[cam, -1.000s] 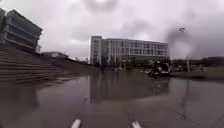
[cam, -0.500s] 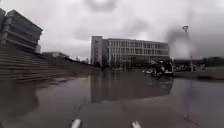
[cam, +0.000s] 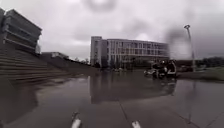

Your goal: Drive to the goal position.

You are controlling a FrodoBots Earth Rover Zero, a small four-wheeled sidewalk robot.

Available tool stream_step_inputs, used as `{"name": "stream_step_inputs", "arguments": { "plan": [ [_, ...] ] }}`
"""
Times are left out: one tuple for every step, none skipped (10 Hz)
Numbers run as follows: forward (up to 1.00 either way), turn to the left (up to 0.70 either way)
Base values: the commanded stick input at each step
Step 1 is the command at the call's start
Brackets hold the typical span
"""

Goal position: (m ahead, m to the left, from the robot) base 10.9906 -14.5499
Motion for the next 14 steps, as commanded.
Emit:
{"name": "stream_step_inputs", "arguments": {
  "plan": [
    [0.7, 0.0],
    [0.7, 0.0],
    [0.7, 0.0],
    [0.7, 0.0],
    [0.7, 0.0],
    [0.7, 0.0],
    [0.7, 0.0],
    [0.7, 0.0],
    [0.7, 0.0],
    [0.7, 0.0],
    [0.7, 0.0],
    [0.7, 0.0],
    [0.7, 0.0],
    [0.7, 0.0]
  ]
}}
